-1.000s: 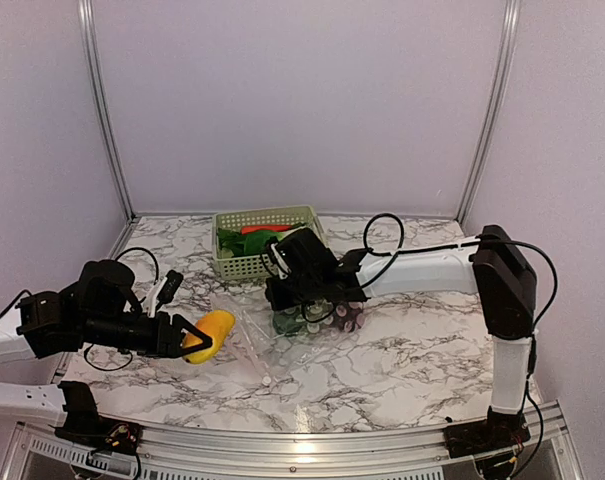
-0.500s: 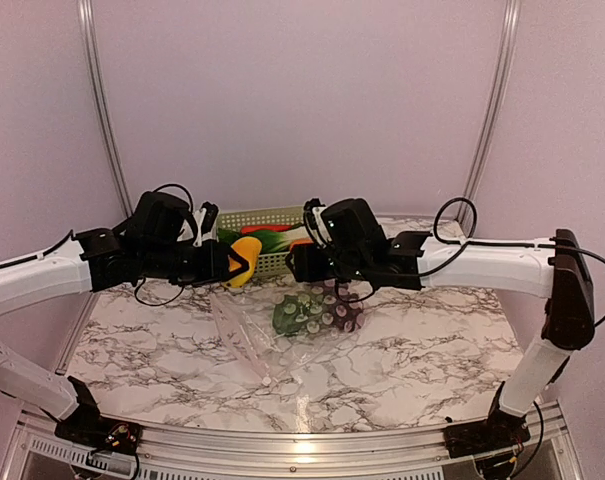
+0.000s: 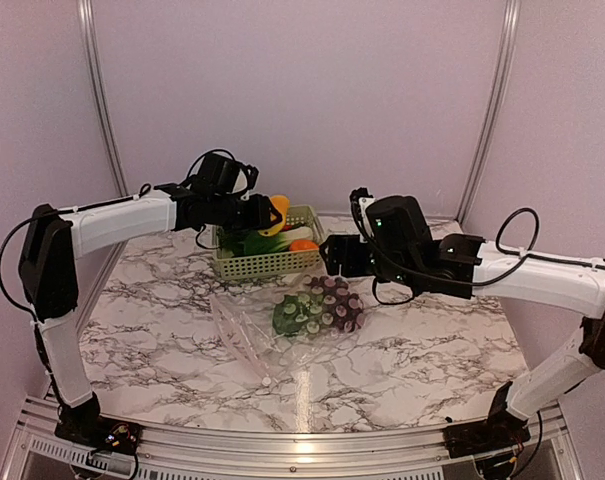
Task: Open the zip-top bag and remove the fake food
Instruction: Place the fake fruit in the bin, then adjust the fake vegetable in the zipper food storage bag, then pick up the fake vegetable from the zipper food storage bag.
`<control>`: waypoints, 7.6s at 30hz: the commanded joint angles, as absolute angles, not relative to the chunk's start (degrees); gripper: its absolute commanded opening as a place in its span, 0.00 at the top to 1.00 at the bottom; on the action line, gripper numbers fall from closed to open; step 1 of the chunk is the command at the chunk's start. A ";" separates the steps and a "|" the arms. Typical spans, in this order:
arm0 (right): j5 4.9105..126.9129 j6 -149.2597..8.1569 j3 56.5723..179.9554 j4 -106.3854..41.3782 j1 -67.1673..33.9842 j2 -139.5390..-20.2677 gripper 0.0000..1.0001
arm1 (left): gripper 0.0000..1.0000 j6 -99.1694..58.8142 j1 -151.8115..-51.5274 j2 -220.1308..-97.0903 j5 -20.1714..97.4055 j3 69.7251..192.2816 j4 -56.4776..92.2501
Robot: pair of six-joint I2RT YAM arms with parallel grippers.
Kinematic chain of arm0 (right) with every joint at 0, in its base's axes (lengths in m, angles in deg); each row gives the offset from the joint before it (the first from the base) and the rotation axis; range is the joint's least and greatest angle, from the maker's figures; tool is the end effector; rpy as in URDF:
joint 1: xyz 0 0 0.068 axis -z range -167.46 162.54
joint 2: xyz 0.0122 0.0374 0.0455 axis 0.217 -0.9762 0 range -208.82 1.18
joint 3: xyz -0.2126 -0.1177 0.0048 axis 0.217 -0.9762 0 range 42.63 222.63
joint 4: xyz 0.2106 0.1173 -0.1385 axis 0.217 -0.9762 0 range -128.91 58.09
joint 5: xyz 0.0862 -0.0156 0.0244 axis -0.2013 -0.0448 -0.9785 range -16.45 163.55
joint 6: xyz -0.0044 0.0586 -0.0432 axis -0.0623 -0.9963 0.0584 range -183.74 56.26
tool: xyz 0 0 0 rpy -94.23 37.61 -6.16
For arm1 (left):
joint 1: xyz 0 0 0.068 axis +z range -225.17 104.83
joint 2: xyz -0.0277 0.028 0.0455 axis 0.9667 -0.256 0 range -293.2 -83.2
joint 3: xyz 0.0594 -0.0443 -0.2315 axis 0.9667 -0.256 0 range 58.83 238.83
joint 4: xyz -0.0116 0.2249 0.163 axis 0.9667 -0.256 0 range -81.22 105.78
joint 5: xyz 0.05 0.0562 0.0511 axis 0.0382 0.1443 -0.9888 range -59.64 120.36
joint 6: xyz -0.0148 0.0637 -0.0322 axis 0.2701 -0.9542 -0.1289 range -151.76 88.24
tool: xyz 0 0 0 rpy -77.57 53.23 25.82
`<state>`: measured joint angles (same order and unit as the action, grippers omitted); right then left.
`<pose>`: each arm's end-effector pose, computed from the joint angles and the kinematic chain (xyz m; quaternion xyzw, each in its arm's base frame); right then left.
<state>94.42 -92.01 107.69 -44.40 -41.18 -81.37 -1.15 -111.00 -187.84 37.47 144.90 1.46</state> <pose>0.2373 0.2866 0.2577 -0.0992 0.8506 0.2043 0.4742 0.3682 -0.2752 0.2395 0.0696 0.8744 -0.3069 0.3692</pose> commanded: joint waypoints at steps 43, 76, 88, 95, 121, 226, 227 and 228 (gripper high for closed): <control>97.59 -91.71 104.38 -56.25 -40.96 -71.09 0.08 | 0.32 -42.74 -108.92 -212.82 2.91 176.54 -13.20; 84.31 -87.87 108.26 -47.90 -40.84 -88.84 0.27 | 0.58 5.43 -110.69 -152.93 32.77 102.81 8.62; 83.79 -90.95 113.99 -46.71 -40.33 -96.24 0.48 | 0.70 14.46 -116.68 -142.41 30.72 89.39 8.13; 84.76 -91.65 117.57 -48.07 -40.05 -100.69 0.59 | 0.75 19.11 -120.99 -145.33 29.33 86.71 15.92; 86.15 -93.50 119.94 -46.31 -38.57 -111.65 0.92 | 0.82 25.23 -123.17 -157.59 31.61 87.23 29.50; 69.62 -83.57 111.49 -29.23 -48.33 -113.60 0.32 | 0.18 21.72 -128.86 -171.86 22.84 95.68 22.86; 69.53 -83.46 111.53 -29.19 -48.37 -113.73 0.31 | 0.18 21.19 -129.12 -172.21 22.30 96.23 21.82; 69.56 -83.46 111.57 -29.28 -48.42 -113.89 0.31 | 0.18 20.86 -129.43 -172.62 21.23 96.94 20.59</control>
